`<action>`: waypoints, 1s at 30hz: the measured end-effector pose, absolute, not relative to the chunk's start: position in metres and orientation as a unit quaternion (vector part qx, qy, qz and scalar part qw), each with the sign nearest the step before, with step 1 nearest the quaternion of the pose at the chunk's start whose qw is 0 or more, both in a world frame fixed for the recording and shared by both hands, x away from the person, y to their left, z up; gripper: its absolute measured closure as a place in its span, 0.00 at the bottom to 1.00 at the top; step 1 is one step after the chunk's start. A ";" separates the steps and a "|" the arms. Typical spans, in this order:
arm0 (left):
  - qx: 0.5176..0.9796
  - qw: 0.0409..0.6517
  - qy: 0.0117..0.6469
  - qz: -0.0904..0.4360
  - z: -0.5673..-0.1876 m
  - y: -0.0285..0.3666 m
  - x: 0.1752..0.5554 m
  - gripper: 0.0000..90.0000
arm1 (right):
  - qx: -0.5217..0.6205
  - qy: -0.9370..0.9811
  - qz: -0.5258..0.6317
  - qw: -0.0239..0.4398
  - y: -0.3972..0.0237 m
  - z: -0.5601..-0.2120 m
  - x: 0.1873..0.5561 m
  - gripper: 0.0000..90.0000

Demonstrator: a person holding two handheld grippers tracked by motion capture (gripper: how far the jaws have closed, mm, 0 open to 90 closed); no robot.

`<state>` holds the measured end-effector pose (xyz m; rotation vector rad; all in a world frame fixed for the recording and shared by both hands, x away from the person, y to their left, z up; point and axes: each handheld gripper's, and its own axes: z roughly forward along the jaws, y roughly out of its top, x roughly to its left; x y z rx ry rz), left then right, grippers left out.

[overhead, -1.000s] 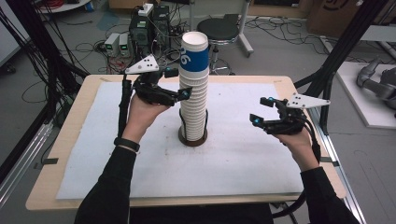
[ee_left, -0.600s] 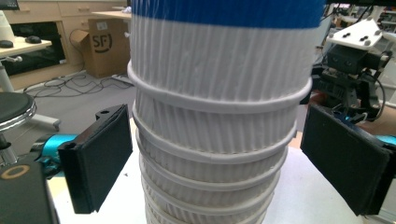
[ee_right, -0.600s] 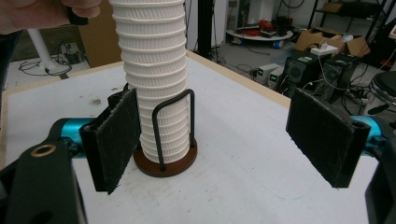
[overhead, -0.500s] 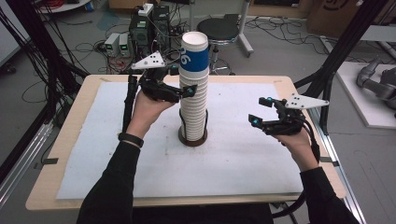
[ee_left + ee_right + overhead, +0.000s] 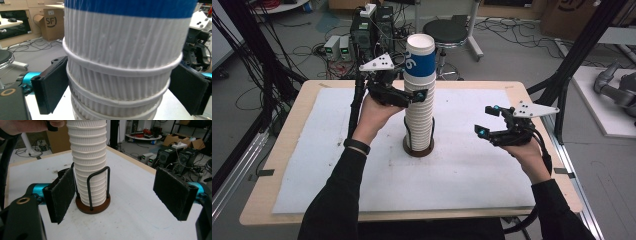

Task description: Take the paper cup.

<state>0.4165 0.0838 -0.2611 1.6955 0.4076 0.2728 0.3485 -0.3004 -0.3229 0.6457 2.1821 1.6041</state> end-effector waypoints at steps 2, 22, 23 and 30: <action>0.741 0.638 0.178 0.115 -0.262 0.084 0.417 0.12 | 0.227 0.770 0.568 0.178 -0.300 -0.323 0.348 0.20; 0.740 0.640 0.171 0.112 -0.262 0.084 0.420 0.12 | 0.191 0.773 0.583 0.164 -0.276 -0.266 0.363 0.21; 0.740 0.641 0.170 0.112 -0.262 0.084 0.420 0.12 | 0.186 0.775 0.581 0.164 -0.272 -0.262 0.364 0.21; 0.741 0.639 0.171 0.111 -0.262 0.084 0.420 0.12 | 0.161 0.771 0.595 0.161 -0.251 -0.230 0.372 0.21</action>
